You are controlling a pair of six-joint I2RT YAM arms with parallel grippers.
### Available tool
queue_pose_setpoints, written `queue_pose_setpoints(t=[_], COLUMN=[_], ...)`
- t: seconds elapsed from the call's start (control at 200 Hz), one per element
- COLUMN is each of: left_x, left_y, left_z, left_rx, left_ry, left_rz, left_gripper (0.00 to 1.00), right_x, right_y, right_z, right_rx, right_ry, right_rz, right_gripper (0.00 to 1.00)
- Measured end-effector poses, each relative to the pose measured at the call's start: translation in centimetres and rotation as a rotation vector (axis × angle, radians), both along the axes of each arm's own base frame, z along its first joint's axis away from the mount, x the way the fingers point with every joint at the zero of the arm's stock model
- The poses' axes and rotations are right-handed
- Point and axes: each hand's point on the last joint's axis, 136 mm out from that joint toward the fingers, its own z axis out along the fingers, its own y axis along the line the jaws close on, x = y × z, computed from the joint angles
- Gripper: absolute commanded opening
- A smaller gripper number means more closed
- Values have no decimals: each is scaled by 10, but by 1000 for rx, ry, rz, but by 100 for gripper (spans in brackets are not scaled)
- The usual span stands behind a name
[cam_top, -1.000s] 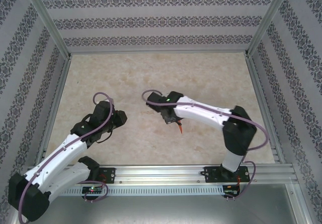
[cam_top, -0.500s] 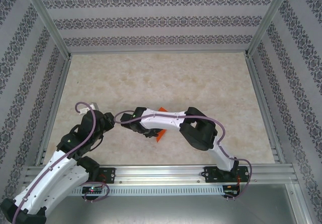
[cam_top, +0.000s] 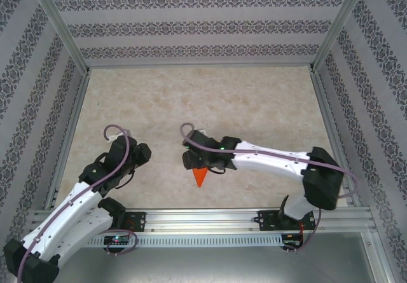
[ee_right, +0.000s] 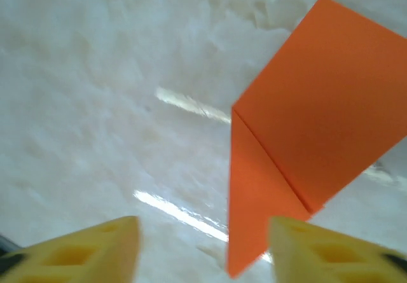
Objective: Fold a paper plane with a square sheet of paper (pick it up from the middle)
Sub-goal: Turn over the paper at the center of the table, then fold the wing for the fifth time at the center of the table.
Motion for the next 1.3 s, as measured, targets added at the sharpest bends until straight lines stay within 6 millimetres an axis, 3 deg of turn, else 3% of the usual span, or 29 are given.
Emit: queue_pose_setpoints(t=[0.1,0.22,0.33,0.555,0.949,1.304], left_x=[3,4,4,6,16,14], left_y=[-13,-30,-44,-65,-98,-136], left_z=[-12,-32,-47,-60,-66,-85], left_rx=[-4,-11,-28,-61,-67,-63], left_ry=[51,134,200,273,319,392], left_rz=[-55,-129,-189,-268,-366,-456], left_gripper=[37,39,39,40,42,49], right_x=[14,14,12,8,1,1], right_y=[-12,-20,-14,-14,-43,-45], right_z=[-16,-47,-62,-72,-101,-101], right_rx=[118,162,185,213,197,405], right_ry=[50,145,203,239,288,292], right_rz=[-92,-147,-151,-154,-209,-202], right_gripper=[18,12,12,13,15,16])
